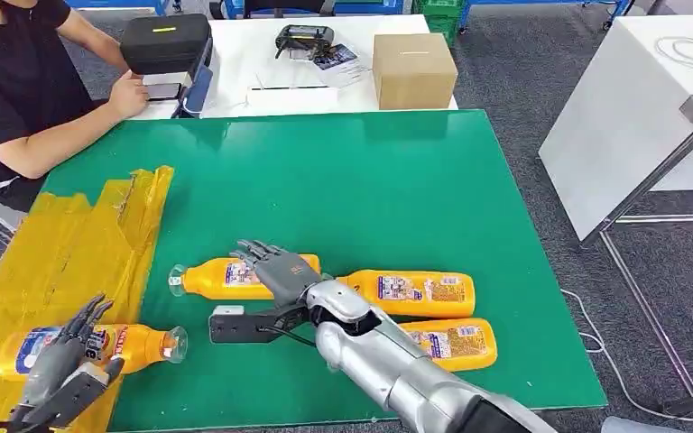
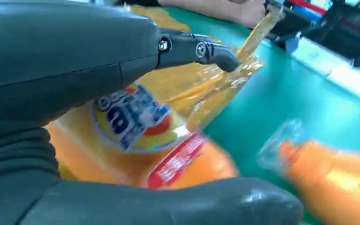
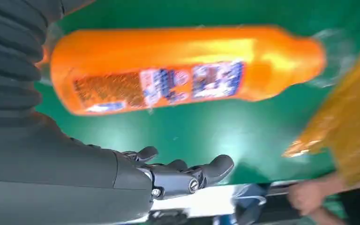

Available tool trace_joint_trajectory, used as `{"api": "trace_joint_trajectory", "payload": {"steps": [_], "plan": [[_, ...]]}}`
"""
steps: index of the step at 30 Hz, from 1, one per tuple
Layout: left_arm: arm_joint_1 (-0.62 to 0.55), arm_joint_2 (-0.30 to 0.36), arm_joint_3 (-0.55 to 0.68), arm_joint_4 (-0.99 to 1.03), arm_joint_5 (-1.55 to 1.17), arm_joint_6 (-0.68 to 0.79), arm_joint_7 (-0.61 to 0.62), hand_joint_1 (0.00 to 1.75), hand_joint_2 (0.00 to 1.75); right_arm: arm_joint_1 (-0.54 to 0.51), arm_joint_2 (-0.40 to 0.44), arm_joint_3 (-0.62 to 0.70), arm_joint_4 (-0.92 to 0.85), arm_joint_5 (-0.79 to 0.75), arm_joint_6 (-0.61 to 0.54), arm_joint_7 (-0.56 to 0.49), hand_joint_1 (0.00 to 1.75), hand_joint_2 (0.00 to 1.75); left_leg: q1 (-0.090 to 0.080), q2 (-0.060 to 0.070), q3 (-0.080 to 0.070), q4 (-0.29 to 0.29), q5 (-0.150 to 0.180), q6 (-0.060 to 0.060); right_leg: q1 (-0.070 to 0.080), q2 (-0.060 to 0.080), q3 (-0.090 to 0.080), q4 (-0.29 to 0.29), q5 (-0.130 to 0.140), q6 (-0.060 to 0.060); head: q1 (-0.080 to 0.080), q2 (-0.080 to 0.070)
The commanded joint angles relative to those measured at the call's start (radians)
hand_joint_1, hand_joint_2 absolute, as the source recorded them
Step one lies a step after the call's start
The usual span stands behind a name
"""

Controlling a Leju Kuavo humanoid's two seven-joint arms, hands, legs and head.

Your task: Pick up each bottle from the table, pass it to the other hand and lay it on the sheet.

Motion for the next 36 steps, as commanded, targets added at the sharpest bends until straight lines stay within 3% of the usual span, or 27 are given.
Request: {"api": "trace_joint_trajectory", "payload": {"steps": [1,11,25,26,27,31,36], "plan": [[-0.054,-0.1,0.031,-0.079,0.241,-0.096,0.002,0.0,0.0,-0.082,0.001,0.002,0.204,0.06,-0.001,0.071,0.0,1.75,0.0,-0.002,-0.001,0.0,0.0,0.001,0.001,-0.003,0.001,-0.001,0.0,0.0,0.001,0.0],[-0.058,-0.091,-0.055,-0.089,0.261,-0.083,0.002,0.0,0.0,-0.116,0.021,-0.033,0.297,0.089,0.055,0.135,0.0,1.75,0.001,-0.001,-0.001,0.001,0.0,0.0,0.001,-0.003,0.0,0.0,0.0,-0.002,0.0,0.0],[-0.108,-0.079,-0.107,-0.037,0.265,-0.083,0.002,0.0,0.0,-0.117,0.026,-0.01,0.339,0.113,0.162,0.131,0.0,1.75,0.001,-0.003,0.0,0.0,0.001,0.001,0.001,-0.004,0.001,-0.001,0.0,-0.001,0.0,0.0],[-0.115,-0.074,-0.12,-0.03,0.266,-0.086,0.002,0.0,0.0,-0.12,0.026,0.002,0.352,0.121,0.192,0.12,1.54,1.75,0.0,-0.002,0.0,-0.001,0.001,0.0,0.001,-0.003,0.001,-0.002,0.0,-0.001,0.0,0.0],[-0.131,-0.068,-0.141,-0.013,0.268,-0.086,0.002,0.0,0.0,-0.115,0.024,-0.007,0.36,0.112,0.213,0.111,1.75,1.75,0.001,-0.002,0.0,-0.001,0.001,0.0,0.001,-0.003,0.001,-0.002,0.0,-0.001,0.0,0.0],[-0.157,-0.068,-0.176,0.014,0.268,-0.075,0.002,0.0,0.0,-0.089,0.018,-0.019,0.374,0.108,0.192,0.113,1.75,1.75,0.001,-0.005,0.002,-0.002,0.002,0.0,0.001,-0.007,0.004,-0.003,0.0,-0.001,0.0,0.0],[-0.15,-0.071,-0.184,0.008,0.274,-0.077,0.002,0.0,0.0,-0.075,0.02,-0.017,0.383,0.122,0.178,0.14,1.75,1.75,0.001,-0.001,0.004,-0.002,0.001,0.0,0.001,-0.002,0.004,-0.003,0.001,-0.001,-0.001,0.0]]}}
